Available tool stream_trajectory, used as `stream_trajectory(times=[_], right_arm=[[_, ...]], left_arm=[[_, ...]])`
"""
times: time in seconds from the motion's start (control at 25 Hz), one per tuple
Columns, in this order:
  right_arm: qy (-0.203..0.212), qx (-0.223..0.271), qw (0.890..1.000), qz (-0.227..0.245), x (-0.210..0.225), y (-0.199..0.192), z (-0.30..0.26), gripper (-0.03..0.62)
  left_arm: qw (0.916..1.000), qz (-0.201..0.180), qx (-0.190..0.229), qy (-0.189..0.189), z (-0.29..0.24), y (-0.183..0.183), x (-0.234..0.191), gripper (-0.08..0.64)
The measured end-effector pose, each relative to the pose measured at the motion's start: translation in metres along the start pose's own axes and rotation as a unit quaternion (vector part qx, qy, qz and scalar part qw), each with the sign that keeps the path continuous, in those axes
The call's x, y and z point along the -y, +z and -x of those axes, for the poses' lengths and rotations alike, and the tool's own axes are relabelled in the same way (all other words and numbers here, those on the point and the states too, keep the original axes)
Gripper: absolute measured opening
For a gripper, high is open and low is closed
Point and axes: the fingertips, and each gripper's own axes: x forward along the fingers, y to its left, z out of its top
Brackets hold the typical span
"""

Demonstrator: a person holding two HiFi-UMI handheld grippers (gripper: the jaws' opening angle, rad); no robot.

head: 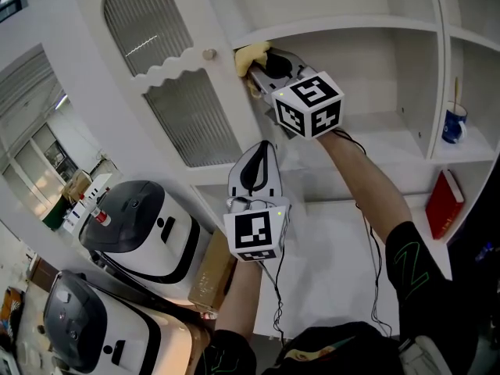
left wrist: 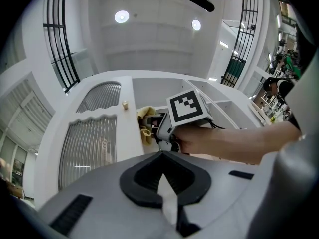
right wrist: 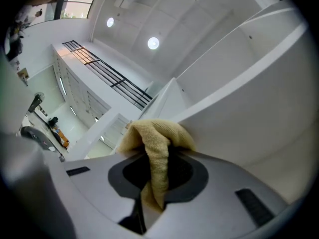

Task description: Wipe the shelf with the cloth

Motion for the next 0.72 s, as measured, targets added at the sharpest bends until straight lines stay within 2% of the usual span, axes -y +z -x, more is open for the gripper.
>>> stream_trajectory(times=[0.16, 0.36, 0.56, 0.72], right_arm=[[0.047, 0.020, 0.999, -0.001, -0.016, 0.008, 0.012, 0.043], [0.120, 0.041, 0.992, 0.003, -0.030, 0.020, 0.031, 0.043], [0.107, 0.045, 0.993, -0.011, -0.021, 0.017, 0.042, 0.043], [0.074, 0.033, 0.996, -0.028, 0.002, 0.006, 0.047, 0.043]], left_arm=[[1.0000, 0.004, 0.000, -0.004, -0.002, -0.003, 0.003, 0.000], [0.9999, 0.008, 0.003, -0.006, -0.006, -0.004, 0.007, 0.000], [0.9999, 0.009, 0.007, -0.011, -0.006, -0.002, 0.011, 0.000], [0.9998, 0.009, 0.003, -0.017, -0.002, -0.004, 0.011, 0.000]])
